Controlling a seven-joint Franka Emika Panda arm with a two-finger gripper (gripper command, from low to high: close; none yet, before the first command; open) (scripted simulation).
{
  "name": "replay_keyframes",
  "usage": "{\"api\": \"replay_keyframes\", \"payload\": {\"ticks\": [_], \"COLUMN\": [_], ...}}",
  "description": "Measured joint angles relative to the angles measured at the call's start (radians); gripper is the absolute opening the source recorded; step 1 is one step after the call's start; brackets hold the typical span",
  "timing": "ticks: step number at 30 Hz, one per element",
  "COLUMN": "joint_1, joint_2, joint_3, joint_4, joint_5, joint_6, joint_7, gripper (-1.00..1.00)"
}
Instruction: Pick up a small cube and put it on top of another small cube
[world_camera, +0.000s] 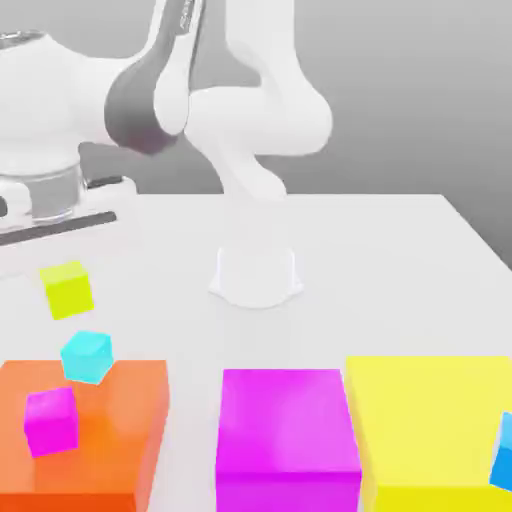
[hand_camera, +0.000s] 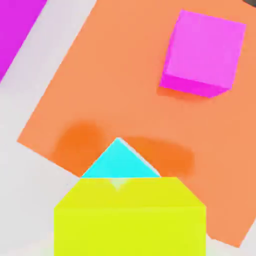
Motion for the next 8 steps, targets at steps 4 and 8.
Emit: {"api": "replay_keyframes", "payload": {"ticks": [4, 8], "joint_1": [0.020, 0.021], "joint_2": [0.107, 0.129], "joint_3": [-0.015, -0.017], "joint_4": [-0.026, -0.031], "joint_5": [0.050, 0.058], "joint_6": [0.128, 0.155], "joint_7": [-0.045, -0.052], "gripper": [-1.00, 1.00]}}
